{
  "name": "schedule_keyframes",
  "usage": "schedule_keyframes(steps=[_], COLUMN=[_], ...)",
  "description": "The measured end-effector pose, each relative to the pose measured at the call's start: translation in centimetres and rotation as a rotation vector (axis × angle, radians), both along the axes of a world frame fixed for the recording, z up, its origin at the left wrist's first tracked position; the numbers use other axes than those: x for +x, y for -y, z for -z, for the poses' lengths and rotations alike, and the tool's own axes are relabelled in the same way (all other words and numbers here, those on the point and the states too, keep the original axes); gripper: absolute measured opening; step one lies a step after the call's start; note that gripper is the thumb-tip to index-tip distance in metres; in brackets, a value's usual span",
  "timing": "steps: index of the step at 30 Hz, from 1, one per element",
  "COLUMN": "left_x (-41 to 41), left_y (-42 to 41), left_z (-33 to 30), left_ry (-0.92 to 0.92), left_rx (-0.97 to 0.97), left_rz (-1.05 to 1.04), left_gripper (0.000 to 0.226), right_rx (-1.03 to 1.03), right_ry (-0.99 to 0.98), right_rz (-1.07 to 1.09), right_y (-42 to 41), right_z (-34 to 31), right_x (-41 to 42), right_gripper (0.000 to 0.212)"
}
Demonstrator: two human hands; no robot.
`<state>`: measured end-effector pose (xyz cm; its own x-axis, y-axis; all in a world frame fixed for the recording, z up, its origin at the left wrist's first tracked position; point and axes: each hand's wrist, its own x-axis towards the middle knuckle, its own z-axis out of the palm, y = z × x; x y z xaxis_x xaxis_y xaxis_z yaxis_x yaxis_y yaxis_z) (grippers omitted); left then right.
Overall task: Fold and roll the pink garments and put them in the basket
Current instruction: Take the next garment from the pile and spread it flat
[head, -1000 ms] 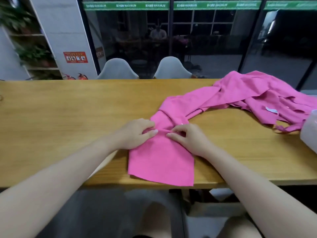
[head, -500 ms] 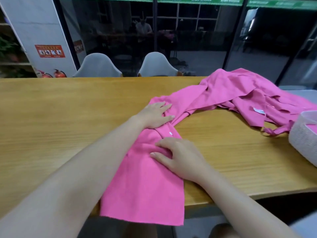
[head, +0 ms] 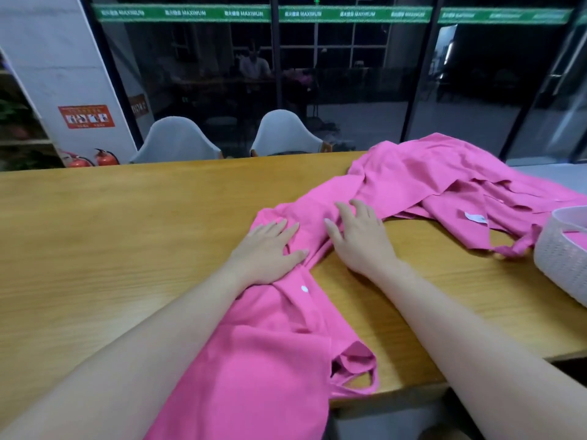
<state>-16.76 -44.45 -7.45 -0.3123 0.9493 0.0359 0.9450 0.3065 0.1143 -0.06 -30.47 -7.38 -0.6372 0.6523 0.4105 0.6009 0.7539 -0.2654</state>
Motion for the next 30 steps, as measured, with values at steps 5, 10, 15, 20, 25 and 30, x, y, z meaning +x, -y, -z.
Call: schedule_keyframes(steps=[5,10,15,20,25,30], left_x=[2.4,5.1,6.8,5.1,4.3,4.9], left_y=[6.5,11.1,8.9,0.1,-4.4,-3.2], left_z=[0.0,-0.2,-3.3,-6.4,-4.2,-0.9], left_ry=[-0.007,0.006,-0.038,0.056,0.115,0.107], left_rx=[0.008,-0.022,0.120,0.212,0.028,-0.006], left_rz=[-0.076,-0.148,-0.249,0.015,0.031,-0.069], left_gripper=[0.078,0.085,0.060,0.050,0.060,0.070], right_rx=[-0.203,-0.206,-0.185,-0.098,-0.141,-0.350], right_ry=[0.085,0.307,0.359,0.345,0.310,0.107], right_rz=[0.108,-0.063,-0.180,-0.360,-0.464,-0.508], right_y=[-1.4,-0.2,1.2,4.5,8.5,8.6], right_z=[0.8,1.3,1.0,0.6,-0.3,-0.7], right_x=[-2.5,-2.7,-1.0,2.6,7.6,9.2], right_gripper=[0.070,0.073,0.070,0.109,0.068,0.050])
